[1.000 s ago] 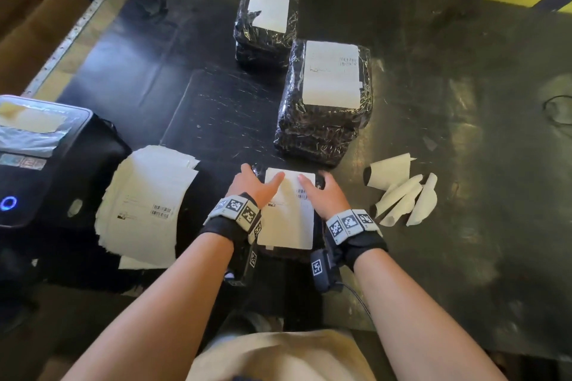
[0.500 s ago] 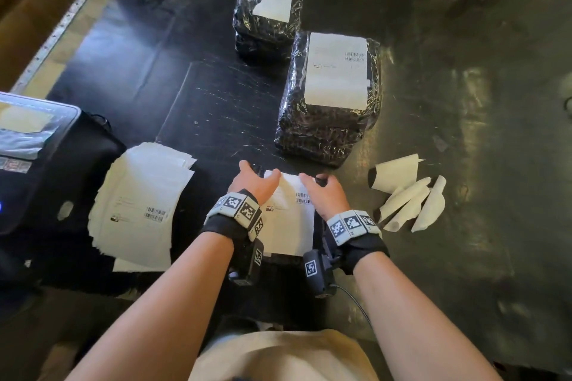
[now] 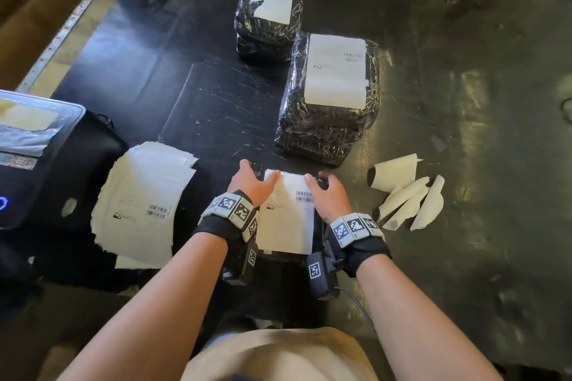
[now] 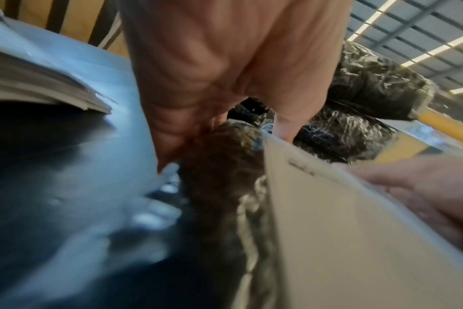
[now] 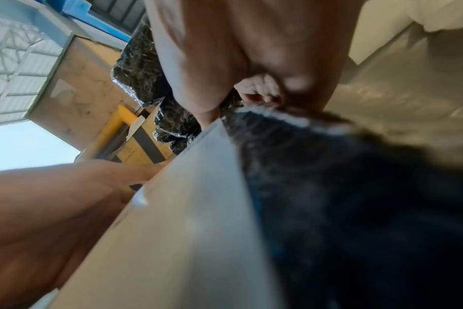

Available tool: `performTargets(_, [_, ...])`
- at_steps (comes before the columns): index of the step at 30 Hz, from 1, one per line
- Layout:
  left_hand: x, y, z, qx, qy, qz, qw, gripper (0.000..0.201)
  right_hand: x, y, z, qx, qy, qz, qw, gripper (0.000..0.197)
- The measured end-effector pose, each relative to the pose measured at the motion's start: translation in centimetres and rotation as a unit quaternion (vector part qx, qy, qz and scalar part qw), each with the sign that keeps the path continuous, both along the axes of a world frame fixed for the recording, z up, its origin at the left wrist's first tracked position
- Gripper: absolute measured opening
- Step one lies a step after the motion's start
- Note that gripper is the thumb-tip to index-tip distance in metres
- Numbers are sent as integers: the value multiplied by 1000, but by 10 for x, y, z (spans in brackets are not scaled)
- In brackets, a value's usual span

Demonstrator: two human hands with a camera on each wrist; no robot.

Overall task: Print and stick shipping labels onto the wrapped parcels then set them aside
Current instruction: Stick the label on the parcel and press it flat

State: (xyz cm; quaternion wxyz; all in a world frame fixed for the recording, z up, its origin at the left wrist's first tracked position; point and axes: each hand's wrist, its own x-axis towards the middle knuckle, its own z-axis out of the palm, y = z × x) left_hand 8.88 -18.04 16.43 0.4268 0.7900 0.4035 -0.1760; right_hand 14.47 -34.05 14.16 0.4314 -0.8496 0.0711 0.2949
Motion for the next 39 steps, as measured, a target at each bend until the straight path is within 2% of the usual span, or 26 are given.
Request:
performTargets(2, [-8, -3, 1, 9, -23, -6, 1000, 70, -6, -1, 0, 0, 4, 3, 1000, 74])
performTargets(4, [-15, -8, 1, 14, -31, -15, 999, 85, -13, -1, 1, -5, -4, 11, 1000, 83])
performTargets(7, [-19, -13, 1, 27, -38, -24, 999, 94, -18, 0, -1, 7, -18, 5, 1000, 83])
performTargets(15, [-23, -4, -1, -7, -67, -22, 997, 70, -13, -7, -3, 23, -31, 28, 999, 67])
performTargets(21, [-30, -4, -1, -12, -81, -30, 996, 64, -24, -8, -4, 37, -18, 26, 999, 72])
performTargets(25, [-33, -12, -2, 2, -60, -30, 998, 91, -37, -3, -6, 34, -31, -8, 999, 93])
performTargets(27, [-34, -13, -4, 6, -57, -28, 998, 95, -37, -3, -7, 30, -37, -15, 999, 90])
performTargets(33, [-32, -10, -5, -10, -70, -11, 997, 80, -33, -8, -5, 47, -40, -20, 998, 70])
performTargets(37, [-34, -8, -5, -17, -82, -16, 996, 72, -33, -15, -4, 49, -56, 12, 997, 57])
performTargets(39, [-35, -7, -4, -19, -82, -21, 996, 72, -34, -19, -3, 30, -69, 36, 997, 57])
